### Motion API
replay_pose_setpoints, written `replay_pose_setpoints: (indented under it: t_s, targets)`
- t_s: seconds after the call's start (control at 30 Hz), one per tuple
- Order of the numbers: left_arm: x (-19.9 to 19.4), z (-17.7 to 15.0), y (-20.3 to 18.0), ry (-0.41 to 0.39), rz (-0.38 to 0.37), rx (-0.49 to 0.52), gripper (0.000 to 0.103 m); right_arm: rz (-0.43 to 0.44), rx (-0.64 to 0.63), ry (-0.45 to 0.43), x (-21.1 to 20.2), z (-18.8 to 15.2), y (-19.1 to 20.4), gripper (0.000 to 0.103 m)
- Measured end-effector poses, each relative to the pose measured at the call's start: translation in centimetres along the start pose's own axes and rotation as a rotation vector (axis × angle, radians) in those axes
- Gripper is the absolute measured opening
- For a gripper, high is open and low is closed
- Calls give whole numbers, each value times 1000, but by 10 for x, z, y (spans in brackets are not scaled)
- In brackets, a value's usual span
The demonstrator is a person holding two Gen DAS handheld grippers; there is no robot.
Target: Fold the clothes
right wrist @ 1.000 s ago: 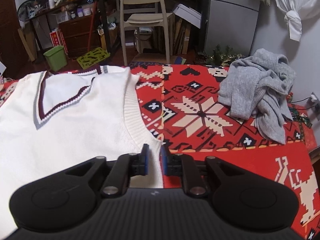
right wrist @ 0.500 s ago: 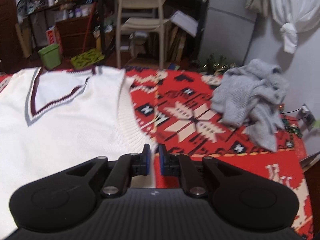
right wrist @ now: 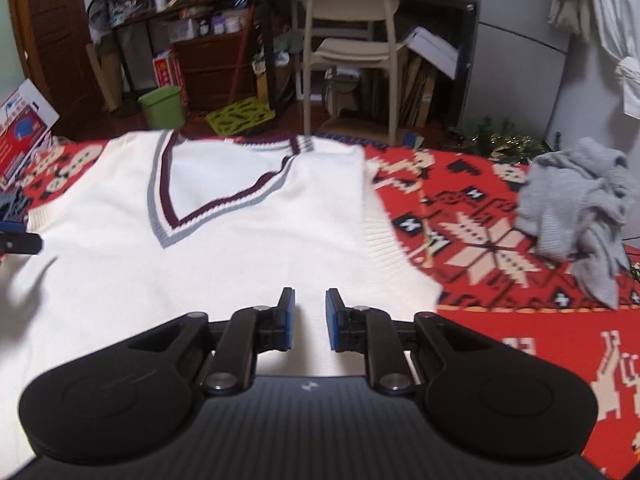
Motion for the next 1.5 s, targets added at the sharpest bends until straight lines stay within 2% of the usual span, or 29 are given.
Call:
replay_pose_setpoints:
  t_s: [0.13,0.4,0.63,0.77,0.93,1.0,1.17,1.23,1.27,1.33,1.37,1.43,1.5]
  targets:
    - [13,5,2,10,19,19,60,4,-2,10,15,7,1,21]
    - [26,34,13,-3,15,-10,60,67,-1,-9,33,52,6,22]
    - [29,76,34,-51,50,-27,60,199,-119,-23,56,107,57,22]
    - [46,99,52,-44,35,-39,60,279,-144,-19,86,138,94,22]
    - [71,116,71,-13,29,-67,60,333,-92,1,134,167,129,23]
    - [77,120,76,-10,-10,-103,60,340,-74,8,152,174,138,23]
    - [85,128,83,-6,-109,-191,44,350,-5,45,185,185,148,26]
    - [88,130,82,-3,-123,-197,30,367,12,42,192,188,151,26]
    - [90,131,80,0,-127,-193,8,372,10,41,195,190,152,18]
    - [91,133,79,-10,-78,-171,6,358,-17,36,200,193,155,2]
    - [90,134,79,-23,-46,-161,2,352,-32,20,199,196,157,2]
    - [88,138,80,-59,-28,-173,0,349,-53,-12,197,201,161,2]
    - [92,137,82,-41,-25,-184,0,339,-60,9,204,202,163,2]
Point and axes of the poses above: each gripper's, at about its wrist camera, not at the fingertips, and x roughly the way its jaws point, y to its left, z to its top, the point moved 7 cm from there along x, roughly the way its jaws point, and after that the axes turned 2 degrees about y, right-handed, at the moved point
